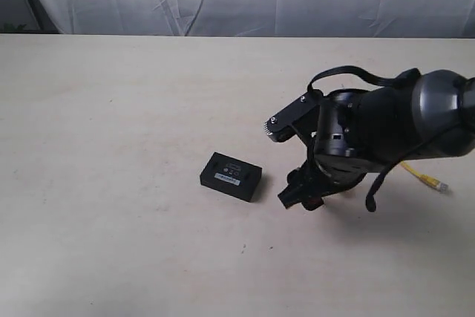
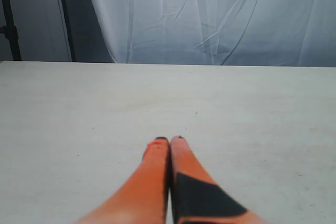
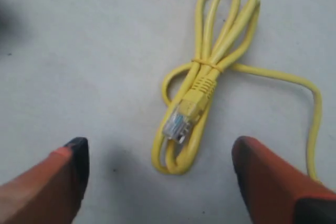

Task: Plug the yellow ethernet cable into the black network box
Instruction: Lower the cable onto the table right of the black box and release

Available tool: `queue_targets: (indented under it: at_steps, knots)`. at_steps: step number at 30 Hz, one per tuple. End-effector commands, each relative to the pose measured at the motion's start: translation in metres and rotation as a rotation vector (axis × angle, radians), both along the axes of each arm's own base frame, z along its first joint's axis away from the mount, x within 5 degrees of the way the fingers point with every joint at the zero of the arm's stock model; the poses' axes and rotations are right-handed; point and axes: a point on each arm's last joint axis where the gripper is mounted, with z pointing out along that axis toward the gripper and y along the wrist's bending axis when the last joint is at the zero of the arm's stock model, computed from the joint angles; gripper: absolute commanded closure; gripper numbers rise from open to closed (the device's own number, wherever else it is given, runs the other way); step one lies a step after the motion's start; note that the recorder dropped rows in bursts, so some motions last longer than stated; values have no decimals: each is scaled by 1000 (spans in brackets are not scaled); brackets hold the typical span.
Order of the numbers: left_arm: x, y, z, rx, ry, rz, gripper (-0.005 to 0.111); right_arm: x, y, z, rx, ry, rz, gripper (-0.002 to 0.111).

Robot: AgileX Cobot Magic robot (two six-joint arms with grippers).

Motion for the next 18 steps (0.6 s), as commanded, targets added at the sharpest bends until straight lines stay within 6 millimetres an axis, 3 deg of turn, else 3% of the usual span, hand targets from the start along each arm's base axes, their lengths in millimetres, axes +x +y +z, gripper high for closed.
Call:
queue_targets:
  at_steps: [1, 9, 14, 18]
  knots:
    - [0, 0, -1, -11, 0, 4, 107, -5, 2, 16, 77, 12, 13, 33]
    - [0, 0, -1, -11, 0, 4, 107, -7, -1, 50, 162, -5, 19, 35]
    - [0, 0, -1, -11, 0, 4, 107, 22, -39, 66, 303, 59, -213, 62]
    - [0, 0, -1, -11, 0, 4, 107, 35, -82, 65, 436, 127, -575, 63]
